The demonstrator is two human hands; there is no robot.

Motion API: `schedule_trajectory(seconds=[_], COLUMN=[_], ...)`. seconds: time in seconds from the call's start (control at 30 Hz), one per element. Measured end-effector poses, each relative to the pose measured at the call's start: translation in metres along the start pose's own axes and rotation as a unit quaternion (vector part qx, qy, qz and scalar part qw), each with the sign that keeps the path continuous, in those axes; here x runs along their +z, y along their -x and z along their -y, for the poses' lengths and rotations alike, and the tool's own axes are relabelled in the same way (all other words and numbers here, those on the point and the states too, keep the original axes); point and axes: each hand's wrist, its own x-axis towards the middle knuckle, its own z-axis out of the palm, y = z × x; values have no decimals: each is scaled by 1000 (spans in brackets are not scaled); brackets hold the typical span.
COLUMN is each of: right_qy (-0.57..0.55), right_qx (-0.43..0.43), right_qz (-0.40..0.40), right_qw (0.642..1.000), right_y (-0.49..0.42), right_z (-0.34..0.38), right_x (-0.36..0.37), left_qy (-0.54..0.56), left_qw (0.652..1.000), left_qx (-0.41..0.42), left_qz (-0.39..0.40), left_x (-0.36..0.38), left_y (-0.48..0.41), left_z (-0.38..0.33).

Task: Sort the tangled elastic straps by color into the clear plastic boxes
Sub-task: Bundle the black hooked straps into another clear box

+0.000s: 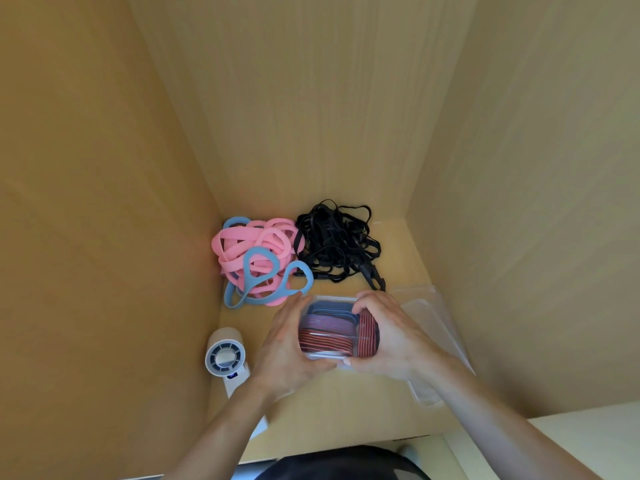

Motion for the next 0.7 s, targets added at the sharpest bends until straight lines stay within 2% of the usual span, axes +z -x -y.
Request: schedule_trajectory(seconds=[0.3, 0.43, 0.7], right_qy=[19, 14, -112], right_qx=[8, 13, 71], right_qz=[11, 6, -15], right_qw=[1000, 1000, 991], right_y=[-4, -5, -4], right_z=[5, 7, 8], right_x=[-12, -17, -32], left_qy=[27, 61, 202], left_qw=[999, 997, 978], left_qx=[-6, -44, -49], left_qz=[-17, -7, -4], left_x=[1, 1, -6], left_y=[1, 0, -10], left_z=[-3, -3, -9])
